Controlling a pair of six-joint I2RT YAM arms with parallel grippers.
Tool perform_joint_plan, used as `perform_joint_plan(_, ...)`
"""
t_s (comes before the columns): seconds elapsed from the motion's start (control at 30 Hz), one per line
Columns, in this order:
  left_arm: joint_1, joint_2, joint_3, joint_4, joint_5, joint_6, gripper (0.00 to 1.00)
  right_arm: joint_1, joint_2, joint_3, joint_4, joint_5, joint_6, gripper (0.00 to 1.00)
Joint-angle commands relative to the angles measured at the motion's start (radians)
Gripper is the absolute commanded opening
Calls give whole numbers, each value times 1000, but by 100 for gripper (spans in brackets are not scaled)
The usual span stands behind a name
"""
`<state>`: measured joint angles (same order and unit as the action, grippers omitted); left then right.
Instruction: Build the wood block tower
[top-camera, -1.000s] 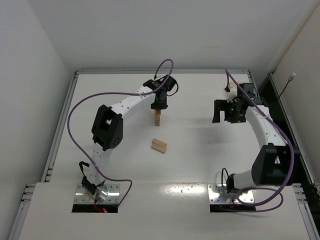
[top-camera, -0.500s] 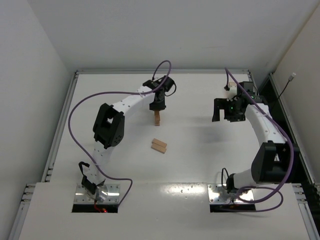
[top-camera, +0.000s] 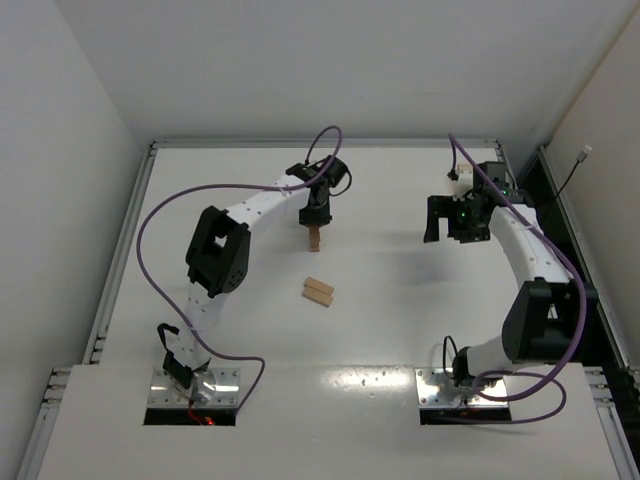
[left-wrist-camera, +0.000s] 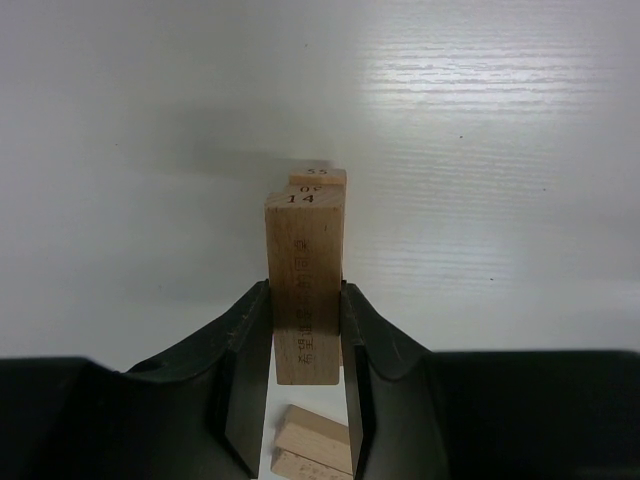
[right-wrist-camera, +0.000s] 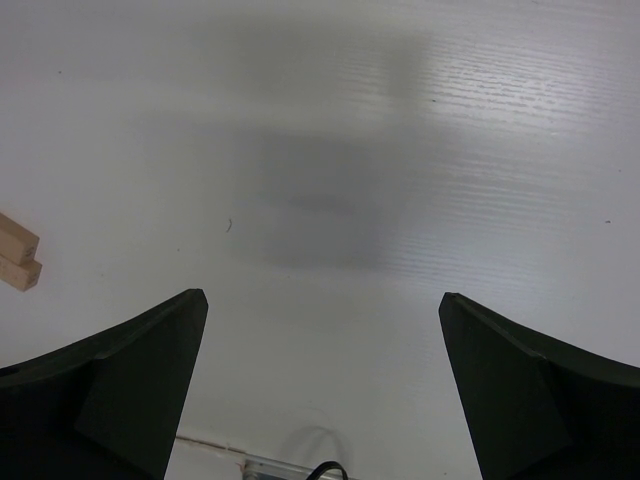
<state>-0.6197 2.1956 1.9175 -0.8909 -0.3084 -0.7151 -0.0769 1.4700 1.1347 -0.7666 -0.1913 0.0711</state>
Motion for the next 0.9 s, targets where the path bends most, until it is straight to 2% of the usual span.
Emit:
perform_joint_plan(0.0, 15, 6, -18, 23, 20, 5, 0, -3, 1, 48, 12, -17, -10, 100)
perform_joint_plan(0.13, 15, -4, -29, 23, 38, 15, 16, -3, 10, 48, 12, -17, -10, 100)
perform_joint_plan(0.23, 15, -4, -29, 33, 48, 16, 23, -3, 10, 57, 12, -17, -10, 100)
perform_joint_plan(0.3, 15, -4, -29, 33, 48, 25, 35, -3, 10, 57, 12, -17, -10, 100)
perform_joint_plan(0.33, 15, -4, -29, 33, 58, 25, 46, -3, 10, 57, 12, -17, -10, 100)
perform_joint_plan(0.37, 15, -13, -38, 33, 58, 25, 52, -3, 10, 57, 12, -17, -10, 100)
perform_joint_plan(0.43, 15, -13, -38, 44, 58, 25, 62, -3, 10, 57, 12, -17, -10, 100)
perform_joint_plan(0.5, 15, -13, -38, 44, 69, 34, 68, -3, 10, 57, 12, -17, -10, 100)
perform_joint_plan(0.87, 15, -22, -58, 55, 69, 34, 70, -3, 10, 48, 12, -17, -19, 100)
